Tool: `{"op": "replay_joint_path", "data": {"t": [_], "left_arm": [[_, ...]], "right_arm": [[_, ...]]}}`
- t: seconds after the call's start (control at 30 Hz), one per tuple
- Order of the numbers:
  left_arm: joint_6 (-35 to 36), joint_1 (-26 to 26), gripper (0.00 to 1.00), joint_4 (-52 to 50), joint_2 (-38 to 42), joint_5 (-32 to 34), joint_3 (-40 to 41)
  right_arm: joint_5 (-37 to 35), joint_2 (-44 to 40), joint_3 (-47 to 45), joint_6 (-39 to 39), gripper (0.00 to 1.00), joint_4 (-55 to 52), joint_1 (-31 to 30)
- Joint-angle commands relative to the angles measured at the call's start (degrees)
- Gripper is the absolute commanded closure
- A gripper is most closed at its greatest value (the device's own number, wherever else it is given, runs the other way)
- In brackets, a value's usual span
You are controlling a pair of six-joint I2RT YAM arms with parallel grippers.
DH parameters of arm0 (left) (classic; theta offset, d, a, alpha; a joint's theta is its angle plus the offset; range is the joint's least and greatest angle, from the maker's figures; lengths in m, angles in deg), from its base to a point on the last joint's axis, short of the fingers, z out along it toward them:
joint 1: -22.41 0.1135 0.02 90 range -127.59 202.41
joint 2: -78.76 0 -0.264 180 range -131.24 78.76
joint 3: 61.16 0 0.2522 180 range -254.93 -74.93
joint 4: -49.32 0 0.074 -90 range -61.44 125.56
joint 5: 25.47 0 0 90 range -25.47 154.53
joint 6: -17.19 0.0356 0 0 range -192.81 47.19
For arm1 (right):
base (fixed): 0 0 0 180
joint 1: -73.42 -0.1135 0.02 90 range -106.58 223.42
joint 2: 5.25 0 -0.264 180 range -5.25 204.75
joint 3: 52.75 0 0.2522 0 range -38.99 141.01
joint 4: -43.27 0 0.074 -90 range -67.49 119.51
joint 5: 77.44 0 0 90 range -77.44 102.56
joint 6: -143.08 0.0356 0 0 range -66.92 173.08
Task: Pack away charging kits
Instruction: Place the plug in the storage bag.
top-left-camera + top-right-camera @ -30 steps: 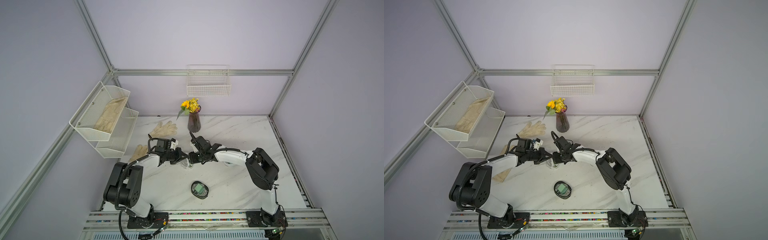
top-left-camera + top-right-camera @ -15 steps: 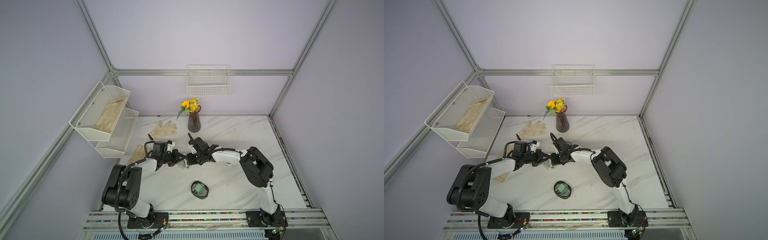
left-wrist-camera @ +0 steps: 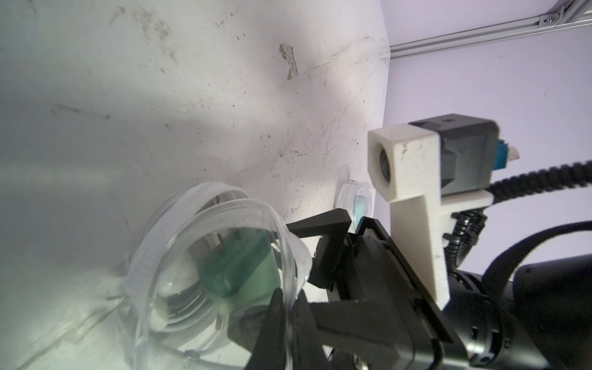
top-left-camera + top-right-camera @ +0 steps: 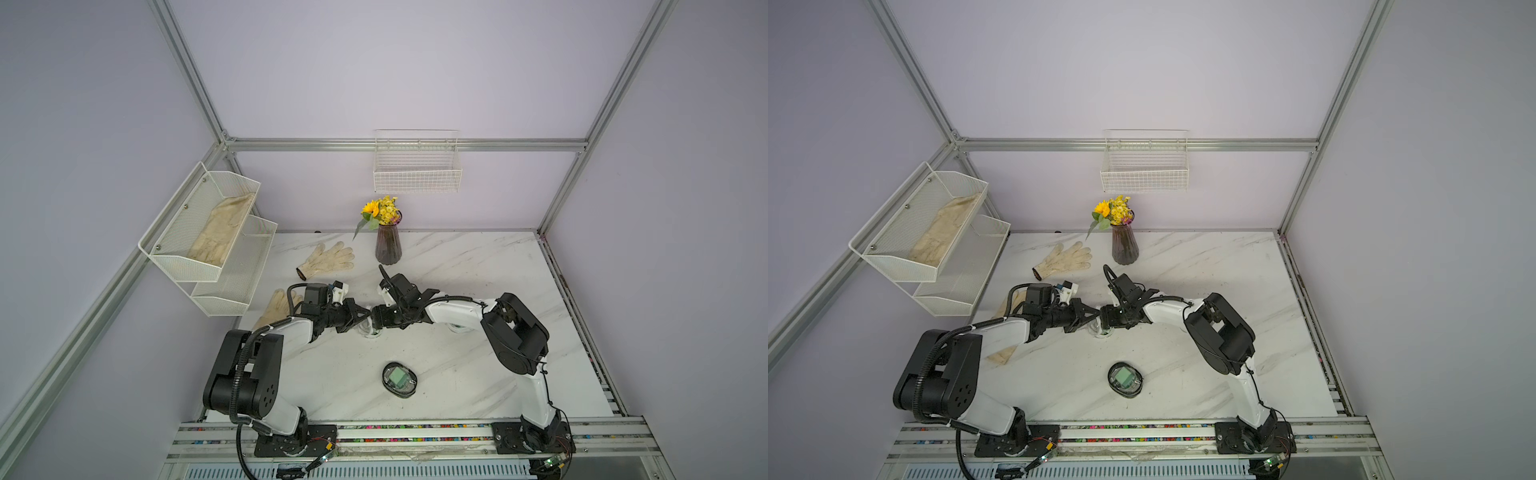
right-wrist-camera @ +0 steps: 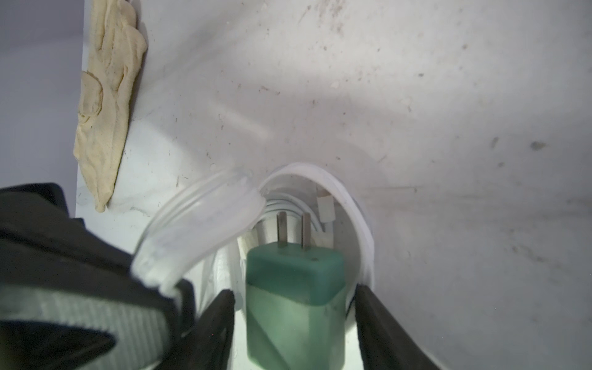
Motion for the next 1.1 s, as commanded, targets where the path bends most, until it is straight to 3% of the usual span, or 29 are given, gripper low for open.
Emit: {"op": "replay_joint_path", "data": {"t": [0.0,0.3,0.6,0.7,0.83,0.97,1.07], "left_arm": [[0.44,-0.97,0.94,-1.17,0.95,-3.13,1.92],[0.62,-0.93,0.93,-2.09,1.01,-2.82,1.63],[0.18,-0.89,0.90,-2.60,0.25,-2.32,1.33],[-0.25,-0.89,0.75,-2.64,-0.13,-2.50,0.77],[1.99,-0.89,0.52,-7.02,1.00,-1.15,-1.71],[5.18,-0.89,0.35,-12.41,1.95,-0.31,-5.42],[8.36,-0.89,0.32,-18.07,2.88,1.35,-8.58]], "right_arm": [[1.45,-4.02,-1.18,0.95,0.44,4.36,0.05],[3.34,-2.49,-2.94,2.06,0.70,6.77,0.19],[6.98,0.15,-3.15,3.78,0.73,10.10,0.52],[5.78,-3.05,-5.24,3.47,0.68,10.27,1.53],[2.17,-9.41,-7.82,1.95,0.51,9.05,3.03],[1.97,-11.79,-7.53,-0.13,0.44,6.92,3.40],[1.54,-11.45,-6.88,-1.11,0.41,4.65,3.40]]}}
